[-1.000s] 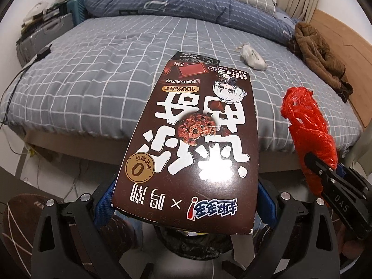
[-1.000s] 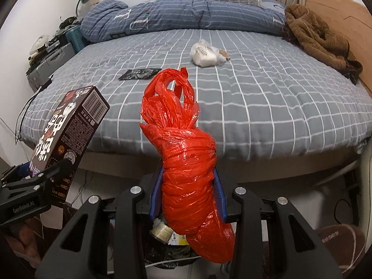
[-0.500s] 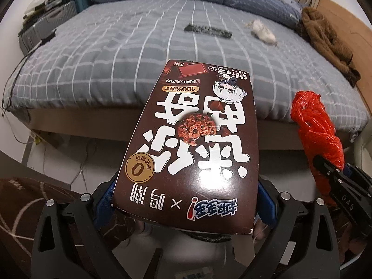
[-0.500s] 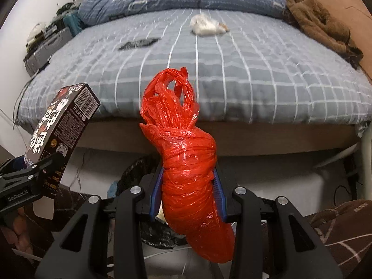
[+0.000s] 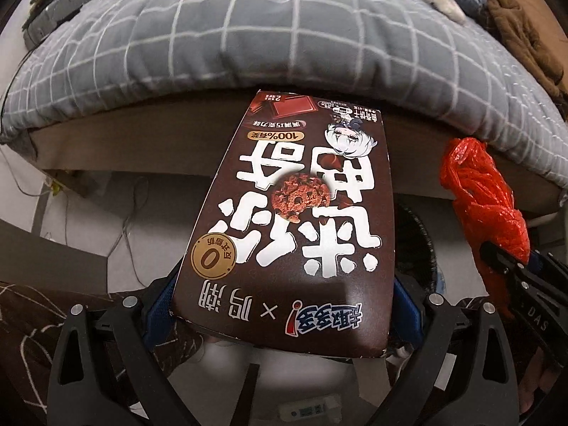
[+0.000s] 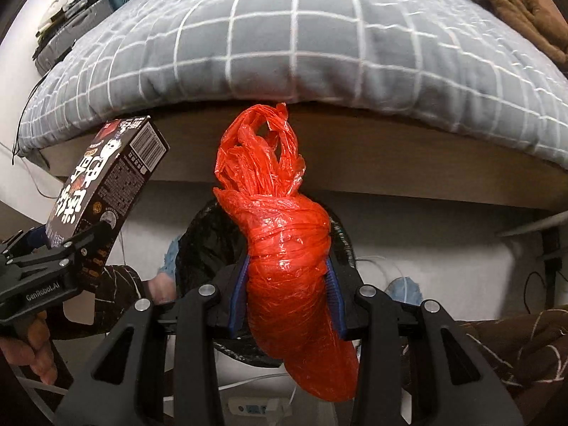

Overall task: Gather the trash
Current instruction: 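Carry the cookie box and red bag down over the black trash bin, then open the right tool to drop the red bag while the left tool drops the cookie box into the bin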

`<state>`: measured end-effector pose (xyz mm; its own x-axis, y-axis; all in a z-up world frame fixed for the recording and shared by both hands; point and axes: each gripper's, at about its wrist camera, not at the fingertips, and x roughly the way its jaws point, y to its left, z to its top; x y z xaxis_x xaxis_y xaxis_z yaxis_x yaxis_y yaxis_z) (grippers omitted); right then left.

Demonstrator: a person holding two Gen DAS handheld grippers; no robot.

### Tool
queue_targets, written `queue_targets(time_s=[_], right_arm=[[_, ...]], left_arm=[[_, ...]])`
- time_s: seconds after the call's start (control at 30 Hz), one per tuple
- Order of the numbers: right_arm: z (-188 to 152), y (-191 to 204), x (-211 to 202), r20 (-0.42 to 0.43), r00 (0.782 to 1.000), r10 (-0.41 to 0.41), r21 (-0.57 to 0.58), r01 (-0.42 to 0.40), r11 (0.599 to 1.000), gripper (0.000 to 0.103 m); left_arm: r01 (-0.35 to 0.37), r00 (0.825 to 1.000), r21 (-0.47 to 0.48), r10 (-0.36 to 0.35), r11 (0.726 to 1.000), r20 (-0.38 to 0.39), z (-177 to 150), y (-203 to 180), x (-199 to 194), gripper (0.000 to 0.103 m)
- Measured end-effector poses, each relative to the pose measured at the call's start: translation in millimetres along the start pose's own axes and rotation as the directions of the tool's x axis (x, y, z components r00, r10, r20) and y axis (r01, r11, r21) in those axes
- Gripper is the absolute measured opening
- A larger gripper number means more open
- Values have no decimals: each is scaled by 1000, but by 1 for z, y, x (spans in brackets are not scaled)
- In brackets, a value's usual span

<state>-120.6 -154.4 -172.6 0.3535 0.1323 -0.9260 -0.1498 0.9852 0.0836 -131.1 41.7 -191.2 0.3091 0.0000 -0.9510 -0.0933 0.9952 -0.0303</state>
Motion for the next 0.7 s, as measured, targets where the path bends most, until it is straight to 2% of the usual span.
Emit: queue_targets(time_s=[0.2, 0.27, 0.3, 0.37, 0.53, 0.7], right_arm=[[4, 19, 13, -14, 1000, 6, -35, -7, 999, 37], [5, 22, 15, -11, 1000, 1, -41, -1, 999, 42], [6, 22, 16, -5, 1000, -6, -47, 6, 999, 46], [6, 21, 16, 9, 1000, -27, -53, 28, 998, 68], [8, 8, 11, 37, 997, -63, -47, 65, 997, 81], [5, -19, 6, 42, 992, -118, -8, 119, 993, 91]], left_arm=[[-6, 1000, -28, 6, 1000, 7, -2, 0, -5, 94], [-7, 1000, -29, 8, 1000, 10, 0, -4, -3, 94], [-6, 1000, -32, 6, 999, 10, -1, -4, -2, 94], [-3, 1000, -34, 3, 999, 7, -4, -3, -1, 94], [16, 1000, -10, -16, 1000, 2, -7, -5, -1, 94], [45, 999, 38, -44, 998, -22, -7, -28, 6, 94]])
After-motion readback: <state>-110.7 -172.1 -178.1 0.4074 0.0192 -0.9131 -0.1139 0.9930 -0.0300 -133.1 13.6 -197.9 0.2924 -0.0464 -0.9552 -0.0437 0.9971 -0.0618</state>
